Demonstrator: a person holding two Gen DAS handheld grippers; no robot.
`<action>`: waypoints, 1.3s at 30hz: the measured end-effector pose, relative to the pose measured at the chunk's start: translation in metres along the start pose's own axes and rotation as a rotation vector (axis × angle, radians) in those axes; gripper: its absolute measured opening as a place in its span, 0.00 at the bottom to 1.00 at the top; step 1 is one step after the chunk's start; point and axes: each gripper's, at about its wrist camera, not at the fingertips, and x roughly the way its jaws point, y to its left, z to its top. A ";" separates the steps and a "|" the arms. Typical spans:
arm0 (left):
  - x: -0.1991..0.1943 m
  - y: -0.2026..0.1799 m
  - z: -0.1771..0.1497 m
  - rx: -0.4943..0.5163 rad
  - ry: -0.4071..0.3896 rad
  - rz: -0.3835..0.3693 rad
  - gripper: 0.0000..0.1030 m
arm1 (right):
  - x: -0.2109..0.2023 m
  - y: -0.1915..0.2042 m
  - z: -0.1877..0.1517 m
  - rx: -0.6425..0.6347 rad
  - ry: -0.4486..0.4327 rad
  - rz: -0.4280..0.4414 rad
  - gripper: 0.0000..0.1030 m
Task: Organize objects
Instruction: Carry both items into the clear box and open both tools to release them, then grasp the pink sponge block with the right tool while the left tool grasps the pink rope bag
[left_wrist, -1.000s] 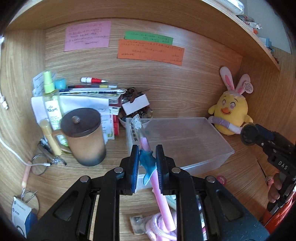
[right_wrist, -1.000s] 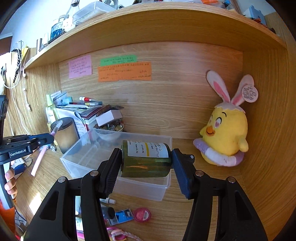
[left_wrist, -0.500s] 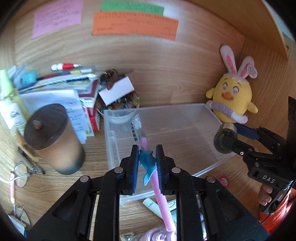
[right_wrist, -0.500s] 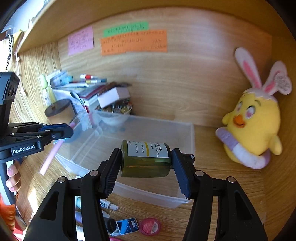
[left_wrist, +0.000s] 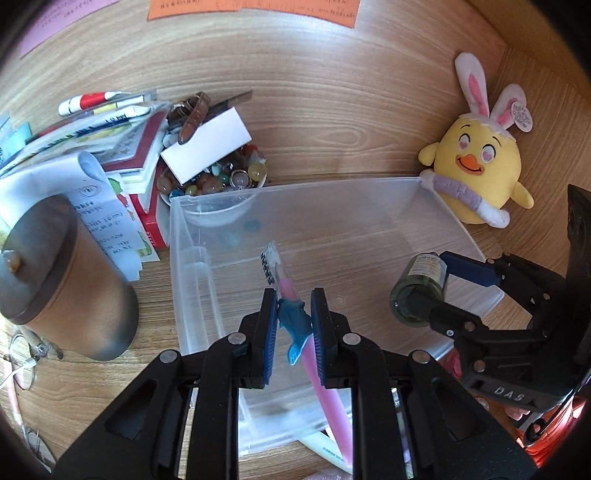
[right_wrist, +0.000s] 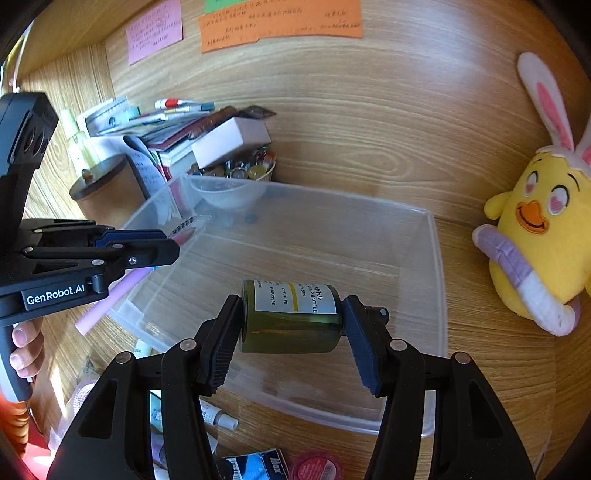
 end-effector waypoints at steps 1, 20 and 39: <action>0.002 0.000 0.000 -0.001 0.008 -0.003 0.17 | 0.001 0.001 0.000 -0.001 0.004 0.000 0.51; -0.065 -0.019 -0.021 0.040 -0.156 0.090 0.81 | -0.063 0.003 -0.012 0.013 -0.111 -0.028 0.76; -0.084 -0.052 -0.129 0.060 -0.099 0.111 0.98 | -0.115 0.004 -0.107 0.103 -0.117 -0.026 0.81</action>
